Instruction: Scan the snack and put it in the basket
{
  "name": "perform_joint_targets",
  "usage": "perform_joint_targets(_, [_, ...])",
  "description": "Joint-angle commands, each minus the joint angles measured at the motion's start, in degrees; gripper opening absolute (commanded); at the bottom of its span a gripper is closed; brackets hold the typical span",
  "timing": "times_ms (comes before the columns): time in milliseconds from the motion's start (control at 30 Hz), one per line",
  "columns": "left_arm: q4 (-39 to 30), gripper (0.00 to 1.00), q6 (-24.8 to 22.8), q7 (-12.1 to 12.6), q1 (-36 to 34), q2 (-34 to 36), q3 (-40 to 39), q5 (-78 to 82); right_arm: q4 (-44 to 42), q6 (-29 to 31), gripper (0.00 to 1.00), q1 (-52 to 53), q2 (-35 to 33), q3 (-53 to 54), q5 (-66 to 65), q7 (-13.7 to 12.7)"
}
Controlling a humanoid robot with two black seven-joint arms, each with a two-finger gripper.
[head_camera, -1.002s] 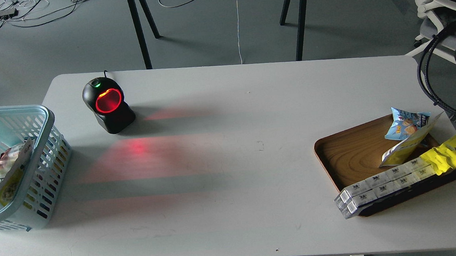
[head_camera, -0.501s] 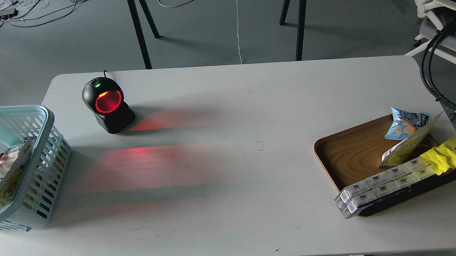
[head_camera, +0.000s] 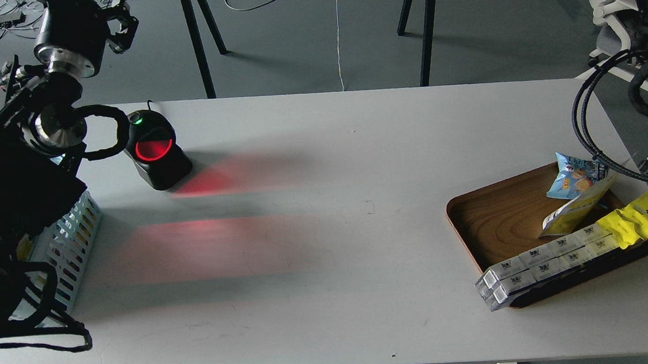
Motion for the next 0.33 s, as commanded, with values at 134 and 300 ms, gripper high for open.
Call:
perform_joint_targets(134, [0.07, 0.99, 0.0, 1.25, 0.29, -3.09, -3.42, -0.03, -0.25, 0.03, 0.99, -0.31, 1.17, -0.67, -0.02, 0.25])
perform_joint_targets(300, [-0.02, 0.99, 0.0, 1.34, 0.29, -3.18, -3.69, -0.03, -0.42, 0.03, 0.99, 0.49, 0.82, -0.85, -0.11, 0.17])
